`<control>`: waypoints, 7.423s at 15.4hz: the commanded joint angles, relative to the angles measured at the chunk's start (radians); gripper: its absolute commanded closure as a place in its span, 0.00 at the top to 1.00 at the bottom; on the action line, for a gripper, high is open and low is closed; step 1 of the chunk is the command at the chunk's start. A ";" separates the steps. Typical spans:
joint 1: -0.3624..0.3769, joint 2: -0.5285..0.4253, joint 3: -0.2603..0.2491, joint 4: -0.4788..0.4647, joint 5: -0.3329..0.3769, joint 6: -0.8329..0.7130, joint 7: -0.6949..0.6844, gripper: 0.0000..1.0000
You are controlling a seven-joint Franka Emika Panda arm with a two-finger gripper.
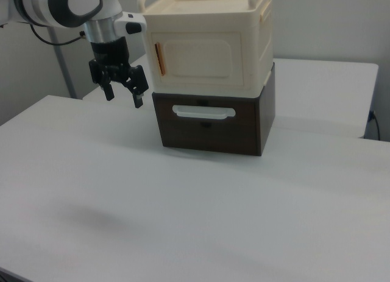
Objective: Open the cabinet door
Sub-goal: 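Move the open gripper toward the orange handle on the cream cabinet door, then lower the gripper around the orange door handle, then close the gripper on the orange handle, then pull the handle to swing the cream door open on its hinge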
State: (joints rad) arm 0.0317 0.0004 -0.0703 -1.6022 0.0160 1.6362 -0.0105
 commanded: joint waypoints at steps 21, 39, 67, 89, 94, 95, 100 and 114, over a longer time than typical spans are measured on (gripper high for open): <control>0.016 -0.005 -0.006 -0.002 -0.007 0.016 0.001 1.00; 0.002 -0.005 -0.005 -0.008 0.080 0.364 -0.198 0.65; 0.050 0.213 0.038 0.004 0.228 1.027 -0.183 0.46; 0.037 0.207 0.044 -0.044 0.219 1.071 -0.169 0.00; 0.004 0.176 0.044 -0.055 0.216 0.975 -0.174 0.00; 0.001 0.170 0.044 -0.055 0.216 0.953 -0.186 0.00; -0.018 0.151 0.044 -0.055 0.214 0.872 -0.201 0.00; -0.110 0.099 0.043 -0.055 0.213 0.653 -0.301 0.35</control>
State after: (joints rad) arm 0.0053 0.1249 -0.0189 -1.6140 0.2284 2.3839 -0.2245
